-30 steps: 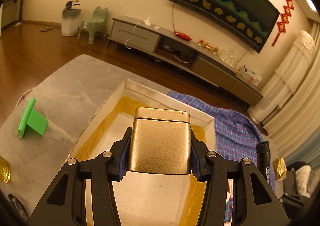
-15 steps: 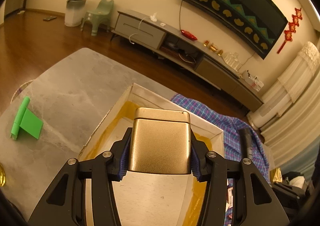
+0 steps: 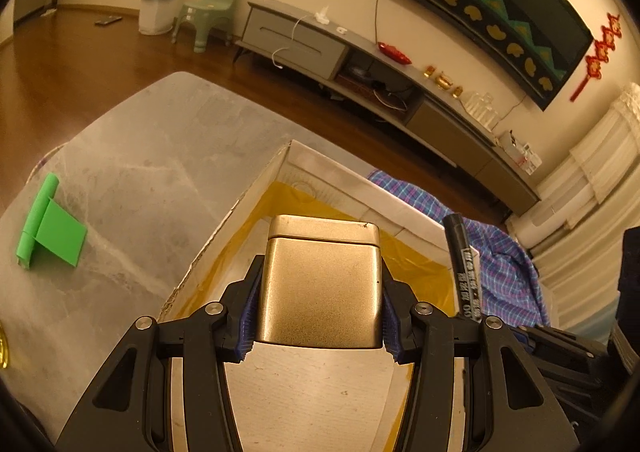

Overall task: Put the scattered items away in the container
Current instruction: 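Carry the gold tin and black marker over the white box with both tools, then open the right tool to drop the marker while the left tool releases the tin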

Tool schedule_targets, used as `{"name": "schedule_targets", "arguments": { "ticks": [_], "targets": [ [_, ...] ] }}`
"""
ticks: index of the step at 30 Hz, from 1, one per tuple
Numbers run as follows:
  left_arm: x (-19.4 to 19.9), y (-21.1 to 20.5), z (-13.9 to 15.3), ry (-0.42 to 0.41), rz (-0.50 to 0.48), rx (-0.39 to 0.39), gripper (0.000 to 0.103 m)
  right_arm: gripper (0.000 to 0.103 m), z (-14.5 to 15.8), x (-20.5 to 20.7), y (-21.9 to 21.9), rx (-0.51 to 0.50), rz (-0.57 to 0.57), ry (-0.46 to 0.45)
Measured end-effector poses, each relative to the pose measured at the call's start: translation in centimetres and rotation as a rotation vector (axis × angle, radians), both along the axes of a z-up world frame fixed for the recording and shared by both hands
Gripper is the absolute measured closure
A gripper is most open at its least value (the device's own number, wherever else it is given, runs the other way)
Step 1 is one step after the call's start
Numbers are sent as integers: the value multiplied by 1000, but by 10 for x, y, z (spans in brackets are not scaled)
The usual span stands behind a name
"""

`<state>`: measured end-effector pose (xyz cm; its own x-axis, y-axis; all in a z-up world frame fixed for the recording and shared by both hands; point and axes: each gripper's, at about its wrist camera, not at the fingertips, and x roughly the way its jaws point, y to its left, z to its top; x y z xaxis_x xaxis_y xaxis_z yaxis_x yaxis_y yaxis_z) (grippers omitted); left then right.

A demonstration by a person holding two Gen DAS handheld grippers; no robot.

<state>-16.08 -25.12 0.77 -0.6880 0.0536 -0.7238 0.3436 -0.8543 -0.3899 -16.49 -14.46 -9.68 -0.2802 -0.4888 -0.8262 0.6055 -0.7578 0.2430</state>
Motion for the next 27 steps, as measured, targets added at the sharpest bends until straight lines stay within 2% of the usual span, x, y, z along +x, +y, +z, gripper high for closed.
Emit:
{"name": "schedule_targets", "arguments": {
  "ticks": [6,10,13,21,27],
  "targets": [
    [-6,-2,-11,-38,6,15,51,88,-12,-21,-7,33,-25,-31],
    [-13,-13,-23,-54,8,113,51,88,-21,-32,-13,96,-21,-36],
    [-19,-16,-27,-61,-2,145,51,88,-28,-38,-18,124,-11,-48],
    [-29,-6,-38,-123,-20,81,51,88,-40,-42,-37,185,23,-81],
    [-26,-7,-42,-155,9,60,51,88,-47,-44,-46,210,18,-110]
  ]
}}
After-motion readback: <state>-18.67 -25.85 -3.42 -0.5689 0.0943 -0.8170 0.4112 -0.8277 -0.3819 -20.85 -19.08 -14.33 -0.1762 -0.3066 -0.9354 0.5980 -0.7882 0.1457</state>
